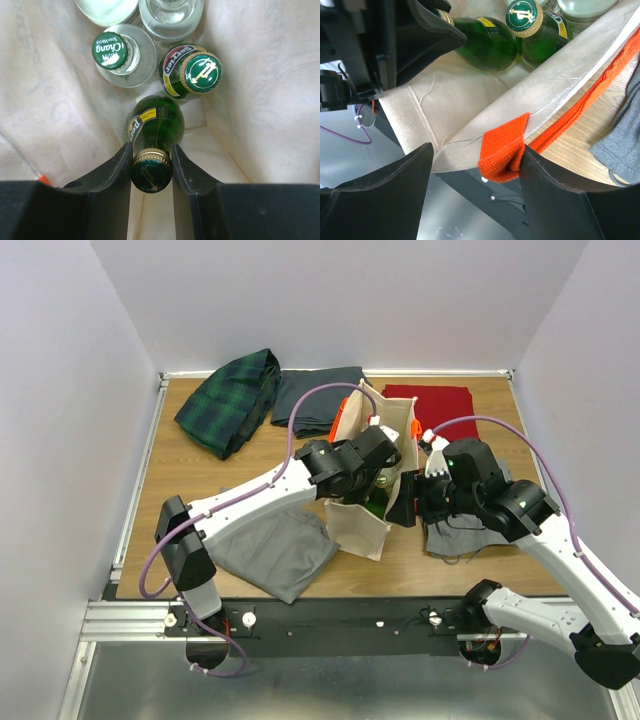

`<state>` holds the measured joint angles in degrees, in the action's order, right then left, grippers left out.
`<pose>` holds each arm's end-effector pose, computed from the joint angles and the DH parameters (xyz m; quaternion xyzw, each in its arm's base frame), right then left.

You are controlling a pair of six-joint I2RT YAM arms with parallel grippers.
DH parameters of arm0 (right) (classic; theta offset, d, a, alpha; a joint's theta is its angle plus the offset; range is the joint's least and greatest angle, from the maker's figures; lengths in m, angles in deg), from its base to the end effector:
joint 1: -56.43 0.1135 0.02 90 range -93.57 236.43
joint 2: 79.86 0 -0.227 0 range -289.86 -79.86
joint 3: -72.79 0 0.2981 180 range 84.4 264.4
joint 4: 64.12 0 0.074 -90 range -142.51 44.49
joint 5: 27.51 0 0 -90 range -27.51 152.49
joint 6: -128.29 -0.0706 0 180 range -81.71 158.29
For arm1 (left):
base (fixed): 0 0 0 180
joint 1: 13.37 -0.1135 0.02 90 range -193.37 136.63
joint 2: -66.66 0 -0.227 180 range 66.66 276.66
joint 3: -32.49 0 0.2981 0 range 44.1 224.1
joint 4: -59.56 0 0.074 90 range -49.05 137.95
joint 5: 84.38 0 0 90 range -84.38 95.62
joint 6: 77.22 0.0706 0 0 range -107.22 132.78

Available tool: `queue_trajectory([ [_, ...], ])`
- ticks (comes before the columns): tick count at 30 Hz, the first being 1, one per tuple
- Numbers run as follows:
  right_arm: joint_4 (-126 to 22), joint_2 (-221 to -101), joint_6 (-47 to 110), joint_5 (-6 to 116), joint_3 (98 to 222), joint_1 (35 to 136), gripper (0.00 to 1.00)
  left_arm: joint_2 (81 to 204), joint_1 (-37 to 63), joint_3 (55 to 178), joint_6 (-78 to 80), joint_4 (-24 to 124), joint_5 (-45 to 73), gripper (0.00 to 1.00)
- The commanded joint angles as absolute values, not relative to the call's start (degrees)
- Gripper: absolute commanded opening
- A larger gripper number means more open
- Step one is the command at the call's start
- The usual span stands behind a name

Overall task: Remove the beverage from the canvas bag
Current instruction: Take out the drink from the canvas bag.

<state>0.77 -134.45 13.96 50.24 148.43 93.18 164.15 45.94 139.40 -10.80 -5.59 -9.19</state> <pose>0.2072 0.1734 0.3065 -0.1405 0.9048 0.2826 0.2858 0.2318 -0.3552 0.2698 0.2546 0.9136 -0.1011 0.3005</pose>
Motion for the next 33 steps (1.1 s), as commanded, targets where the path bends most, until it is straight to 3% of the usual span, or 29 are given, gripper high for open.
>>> queue_trajectory([
  [1,2.1,-134.0,14.6,51.7,149.7,93.5,0.76,160.3,46.0,143.7,-9.2,-4.6,-12.1,0.00],
  [33,1.5,-135.0,15.2,51.3,150.5,93.5,0.76,161.8,45.8,151.8,-4.8,-9.0,-12.6,0.00],
])
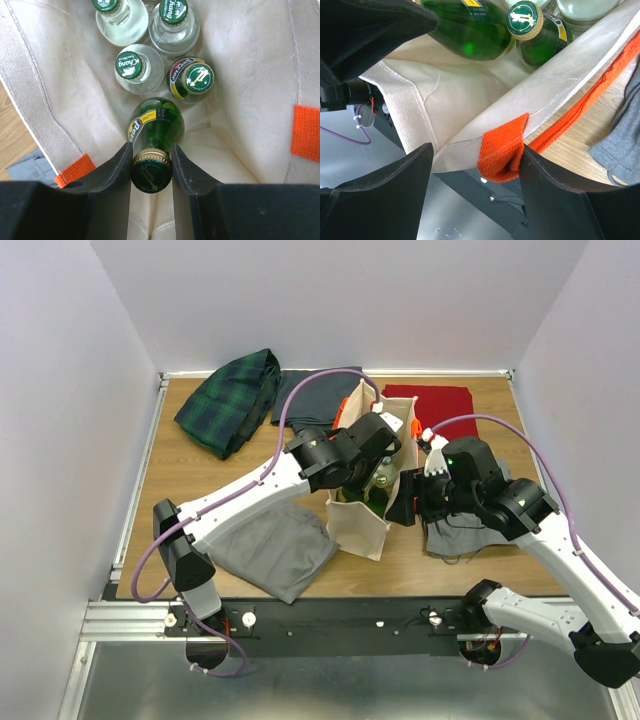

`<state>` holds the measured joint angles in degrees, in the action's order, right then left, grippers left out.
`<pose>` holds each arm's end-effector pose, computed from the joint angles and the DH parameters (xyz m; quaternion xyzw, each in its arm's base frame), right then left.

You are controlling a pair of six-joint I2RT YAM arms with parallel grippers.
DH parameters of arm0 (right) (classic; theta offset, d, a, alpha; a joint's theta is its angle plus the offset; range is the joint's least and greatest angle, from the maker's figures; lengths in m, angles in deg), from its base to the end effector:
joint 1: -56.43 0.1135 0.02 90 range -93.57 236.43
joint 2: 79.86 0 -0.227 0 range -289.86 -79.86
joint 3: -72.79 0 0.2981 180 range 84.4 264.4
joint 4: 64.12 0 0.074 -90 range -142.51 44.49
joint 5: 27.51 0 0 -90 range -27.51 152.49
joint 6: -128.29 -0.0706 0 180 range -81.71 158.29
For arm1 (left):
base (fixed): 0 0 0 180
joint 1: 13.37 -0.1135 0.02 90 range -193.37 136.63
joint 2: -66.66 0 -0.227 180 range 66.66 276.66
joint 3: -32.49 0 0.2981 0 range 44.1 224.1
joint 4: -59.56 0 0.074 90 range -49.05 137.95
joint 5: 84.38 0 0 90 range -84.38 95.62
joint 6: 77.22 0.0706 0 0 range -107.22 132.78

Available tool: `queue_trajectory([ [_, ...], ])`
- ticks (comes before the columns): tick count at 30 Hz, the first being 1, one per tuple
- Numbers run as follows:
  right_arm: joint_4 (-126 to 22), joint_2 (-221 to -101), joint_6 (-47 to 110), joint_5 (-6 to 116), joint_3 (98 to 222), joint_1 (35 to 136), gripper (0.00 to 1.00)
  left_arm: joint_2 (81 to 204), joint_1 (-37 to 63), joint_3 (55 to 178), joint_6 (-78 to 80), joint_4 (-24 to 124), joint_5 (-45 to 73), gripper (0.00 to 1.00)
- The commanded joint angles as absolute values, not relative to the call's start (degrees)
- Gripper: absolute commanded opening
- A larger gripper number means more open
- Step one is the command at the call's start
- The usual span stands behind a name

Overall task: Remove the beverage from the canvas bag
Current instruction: Take out the drink from the canvas bag.

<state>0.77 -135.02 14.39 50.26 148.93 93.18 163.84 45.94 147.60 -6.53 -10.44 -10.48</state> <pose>0.2087 0.1745 0.3074 -0.1438 0.9045 0.2811 0.2865 0.2308 -0.3505 0.3186 0.2775 0.8955 -0.1014 0.3329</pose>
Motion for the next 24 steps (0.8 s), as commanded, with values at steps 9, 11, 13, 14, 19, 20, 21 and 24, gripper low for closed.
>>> queue_trajectory([
  [9,1.6,-134.4,15.0,51.7,150.1,93.6,0.76,162.6,45.6,156.1,-2.2,-12.5,-10.6,0.00],
  [11,1.6,-134.4,15.1,51.8,150.1,93.5,0.76,162.8,45.3,157.0,-1.5,-13.2,-9.8,0.00],
  [13,1.6,-134.4,15.1,51.7,150.0,93.5,0.76,163.2,45.0,158.6,-1.0,-14.5,-9.0,0.00],
  [14,1.6,-134.4,15.0,51.8,150.0,93.4,0.76,163.4,45.0,159.2,-0.5,-15.0,-8.9,0.00],
  [19,1.7,-134.3,15.1,51.8,150.2,93.5,0.76,164.0,44.2,161.5,0.3,-16.7,-8.5,0.00],
  [20,1.7,-134.2,15.1,51.9,150.1,93.5,0.76,164.0,44.0,161.6,0.4,-16.7,-8.5,0.00],
  [21,1.7,-134.2,15.1,51.9,150.1,93.5,0.76,164.0,43.9,161.8,0.6,-16.7,-8.5,0.00],
  [24,1.7,-134.2,15.1,51.9,150.1,93.5,0.76,164.0,43.4,162.7,0.6,-16.9,-8.6,0.00],
])
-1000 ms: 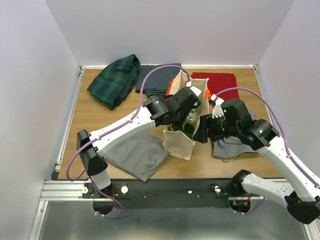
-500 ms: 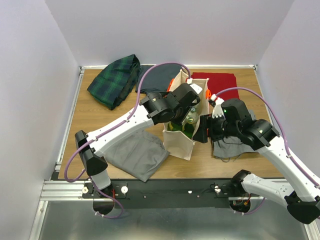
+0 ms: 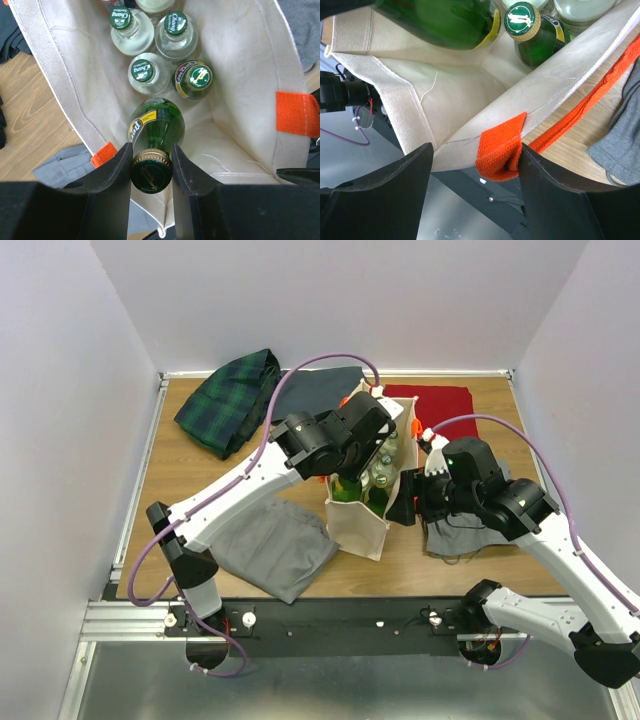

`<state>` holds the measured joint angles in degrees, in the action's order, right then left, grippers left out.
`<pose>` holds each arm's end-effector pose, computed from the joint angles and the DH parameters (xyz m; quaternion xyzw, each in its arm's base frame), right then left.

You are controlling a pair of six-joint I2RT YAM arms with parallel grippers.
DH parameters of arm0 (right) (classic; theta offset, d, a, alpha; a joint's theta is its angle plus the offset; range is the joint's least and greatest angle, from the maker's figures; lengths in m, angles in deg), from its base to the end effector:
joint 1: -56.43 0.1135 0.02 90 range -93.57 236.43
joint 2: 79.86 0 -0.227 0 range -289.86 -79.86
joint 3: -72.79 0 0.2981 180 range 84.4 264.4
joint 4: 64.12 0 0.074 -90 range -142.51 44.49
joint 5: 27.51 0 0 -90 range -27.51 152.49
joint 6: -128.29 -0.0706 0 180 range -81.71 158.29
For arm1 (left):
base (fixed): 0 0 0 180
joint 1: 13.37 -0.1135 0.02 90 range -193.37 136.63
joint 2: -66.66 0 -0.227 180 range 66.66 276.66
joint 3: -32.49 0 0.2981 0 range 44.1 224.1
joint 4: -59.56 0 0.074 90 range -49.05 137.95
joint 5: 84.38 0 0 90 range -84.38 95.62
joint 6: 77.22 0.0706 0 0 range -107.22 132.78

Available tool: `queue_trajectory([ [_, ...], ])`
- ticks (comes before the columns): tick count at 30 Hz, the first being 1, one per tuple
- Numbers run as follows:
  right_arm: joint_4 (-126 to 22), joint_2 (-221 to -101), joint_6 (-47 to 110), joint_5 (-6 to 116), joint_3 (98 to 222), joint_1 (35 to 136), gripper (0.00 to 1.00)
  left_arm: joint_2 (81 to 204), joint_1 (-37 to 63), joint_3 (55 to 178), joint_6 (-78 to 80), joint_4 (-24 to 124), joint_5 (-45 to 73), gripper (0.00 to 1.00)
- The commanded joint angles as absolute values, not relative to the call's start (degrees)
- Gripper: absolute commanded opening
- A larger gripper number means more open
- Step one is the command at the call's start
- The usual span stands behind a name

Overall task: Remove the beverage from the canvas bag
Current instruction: Take out the drink from the canvas bag.

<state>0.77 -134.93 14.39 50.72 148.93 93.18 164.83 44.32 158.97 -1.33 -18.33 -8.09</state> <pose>0.2089 0.1740 0.3077 -0.1424 0.9048 0.2784 0.2891 0.2318 -0.3352 0.3710 0.3076 0.8805 -0.1104 0.3435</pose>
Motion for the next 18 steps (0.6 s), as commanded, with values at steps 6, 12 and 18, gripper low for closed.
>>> queue_trajectory([
  [6,1.3,-134.2,15.0,51.9,150.2,93.5,0.76,164.4,42.4,165.7,1.1,-17.8,-9.8,0.00],
  [12,0.8,-134.4,15.0,52.0,150.1,93.5,0.76,164.5,41.5,167.8,1.1,-18.2,-10.0,0.00],
  [18,0.6,-134.7,15.1,52.1,150.2,93.5,0.76,165.3,40.6,171.6,0.6,-19.0,-9.1,0.00],
])
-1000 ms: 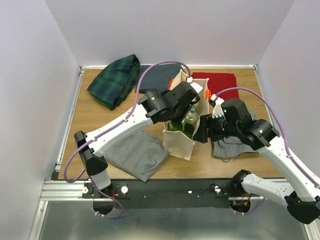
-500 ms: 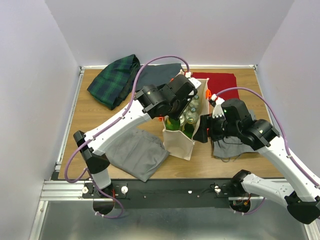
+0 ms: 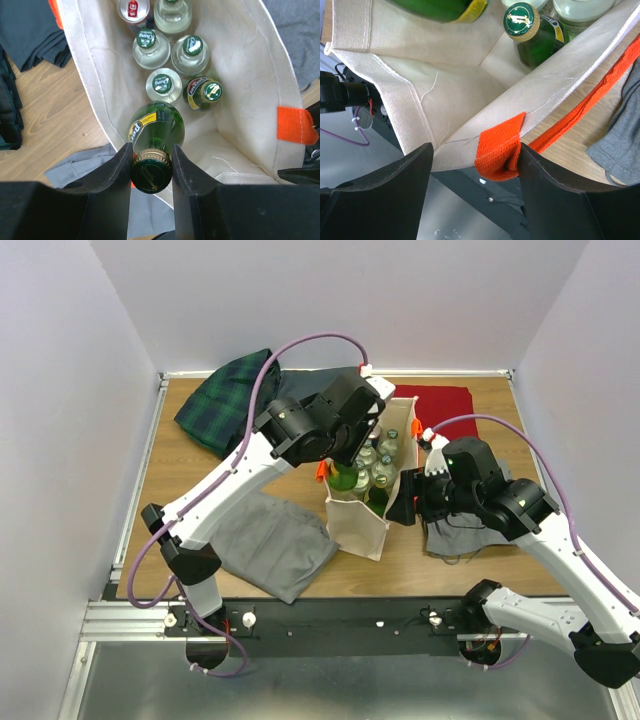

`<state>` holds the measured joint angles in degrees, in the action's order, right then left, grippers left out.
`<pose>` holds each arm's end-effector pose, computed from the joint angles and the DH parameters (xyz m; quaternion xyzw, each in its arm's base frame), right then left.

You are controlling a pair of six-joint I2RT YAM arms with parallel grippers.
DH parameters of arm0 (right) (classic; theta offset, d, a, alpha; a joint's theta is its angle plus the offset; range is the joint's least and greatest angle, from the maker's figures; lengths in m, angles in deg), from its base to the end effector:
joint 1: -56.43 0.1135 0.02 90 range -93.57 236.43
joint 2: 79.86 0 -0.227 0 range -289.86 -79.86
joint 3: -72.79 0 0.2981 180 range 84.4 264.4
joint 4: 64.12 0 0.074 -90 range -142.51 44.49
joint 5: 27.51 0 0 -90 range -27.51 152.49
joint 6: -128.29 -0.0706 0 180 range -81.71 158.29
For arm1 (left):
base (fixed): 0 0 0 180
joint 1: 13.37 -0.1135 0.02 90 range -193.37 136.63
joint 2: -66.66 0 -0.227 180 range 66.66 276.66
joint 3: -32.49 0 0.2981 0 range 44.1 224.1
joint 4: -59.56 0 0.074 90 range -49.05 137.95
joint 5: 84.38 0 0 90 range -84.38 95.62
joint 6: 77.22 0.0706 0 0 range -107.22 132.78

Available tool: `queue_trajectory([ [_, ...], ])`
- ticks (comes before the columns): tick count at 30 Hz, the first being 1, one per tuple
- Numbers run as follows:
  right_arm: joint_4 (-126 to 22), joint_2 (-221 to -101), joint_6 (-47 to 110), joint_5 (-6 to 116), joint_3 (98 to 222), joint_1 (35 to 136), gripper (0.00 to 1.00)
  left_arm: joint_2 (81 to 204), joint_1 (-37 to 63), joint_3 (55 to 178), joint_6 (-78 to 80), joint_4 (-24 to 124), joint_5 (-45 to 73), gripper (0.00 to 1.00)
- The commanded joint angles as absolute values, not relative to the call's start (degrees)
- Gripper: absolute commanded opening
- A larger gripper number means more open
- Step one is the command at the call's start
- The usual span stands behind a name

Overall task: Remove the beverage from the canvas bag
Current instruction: Take out the drink from the canvas bag.

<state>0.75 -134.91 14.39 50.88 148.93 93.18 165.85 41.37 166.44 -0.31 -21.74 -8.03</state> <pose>0.2090 0.1738 0.3078 -0.1418 0.9048 0.2775 0.2901 0.2441 -0.3164 0.4040 0.2868 0.8777 -0.1135 0.3667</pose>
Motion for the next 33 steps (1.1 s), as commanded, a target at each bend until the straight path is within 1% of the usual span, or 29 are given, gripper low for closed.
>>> queue_trajectory([
  [1,0.5,-134.7,15.1,52.1,150.3,93.5,0.76,165.4,40.5,172.1,0.6,-19.3,-9.0,0.00],
  [19,0.3,-134.8,15.1,51.9,150.8,93.5,0.76,165.4,38.3,180.1,0.5,-21.0,-9.9,0.00],
  [33,0.0,-134.4,15.0,52.0,150.3,93.5,0.76,163.3,38.1,181.4,1.7,-17.8,-13.4,0.00],
])
